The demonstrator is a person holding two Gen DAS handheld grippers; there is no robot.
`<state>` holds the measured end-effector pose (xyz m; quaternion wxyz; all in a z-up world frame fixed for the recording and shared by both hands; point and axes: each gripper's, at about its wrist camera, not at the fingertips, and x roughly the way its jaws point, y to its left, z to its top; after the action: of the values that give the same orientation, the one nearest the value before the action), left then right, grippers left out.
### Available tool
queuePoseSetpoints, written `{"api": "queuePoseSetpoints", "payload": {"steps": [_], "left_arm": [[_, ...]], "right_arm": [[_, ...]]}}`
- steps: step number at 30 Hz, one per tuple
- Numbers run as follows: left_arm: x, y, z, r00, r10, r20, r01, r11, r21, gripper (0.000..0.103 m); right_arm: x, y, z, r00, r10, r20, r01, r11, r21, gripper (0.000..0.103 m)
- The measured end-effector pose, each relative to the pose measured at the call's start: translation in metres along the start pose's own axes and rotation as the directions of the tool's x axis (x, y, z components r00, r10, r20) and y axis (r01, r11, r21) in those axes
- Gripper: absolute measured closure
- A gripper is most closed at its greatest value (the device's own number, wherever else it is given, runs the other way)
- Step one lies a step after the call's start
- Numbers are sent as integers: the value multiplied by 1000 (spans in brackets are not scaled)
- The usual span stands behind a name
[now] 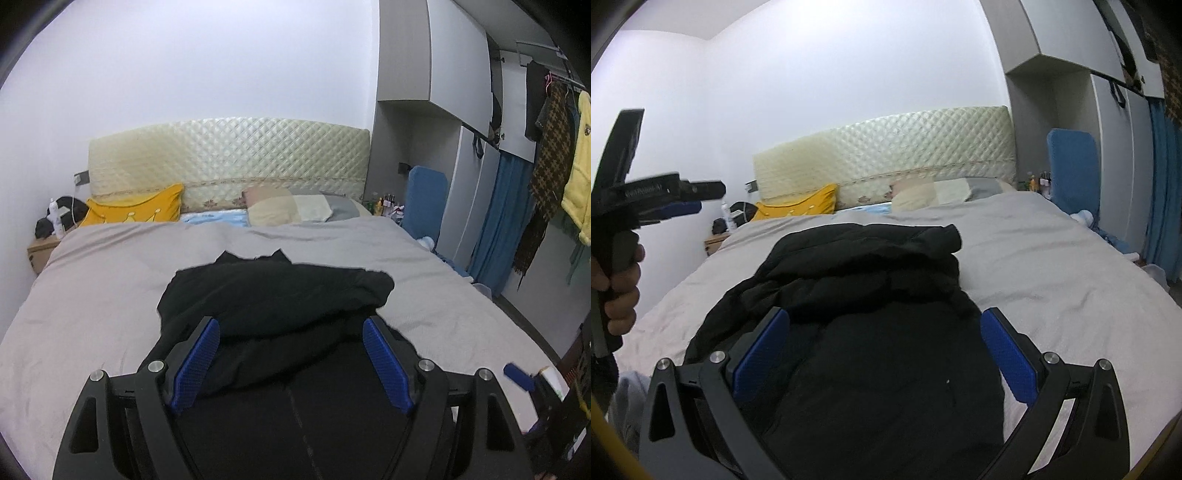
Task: Fold large clothes
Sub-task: 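Release the sleeve from the left gripper and withdraw, then grasp the jacket hem with both grippers and fold it toward the collar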
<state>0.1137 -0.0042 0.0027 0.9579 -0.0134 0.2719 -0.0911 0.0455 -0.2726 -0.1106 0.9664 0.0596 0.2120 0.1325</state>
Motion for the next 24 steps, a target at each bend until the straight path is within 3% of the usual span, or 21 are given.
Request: {"api": "queuePoseSetpoints", "payload": {"steps": [10,16,20,22,24], "left_arm": [[-9,36,-62,998,68,-12,-67,997,27,23],[24,73,-104,993,65,-103,-73,994,-79,23],[35,89,-119,987,79,-142,-95,989,-114,23],[38,100,-123,986,60,-155,-85,984,-159,23],[40,107,-127,986,36,-163,-68,979,-194,23]], "right_arm": [[5,11,-7,999,16,-50,-18,999,-42,0],[24,-4,-12,989,42,-141,-44,999,-16,0],[40,-25,-13,968,-25,-252,19,999,-26,0],[51,-43,-15,942,-99,-319,93,995,-36,0],[61,-61,-19,919,-92,-383,104,994,13,0]]}}
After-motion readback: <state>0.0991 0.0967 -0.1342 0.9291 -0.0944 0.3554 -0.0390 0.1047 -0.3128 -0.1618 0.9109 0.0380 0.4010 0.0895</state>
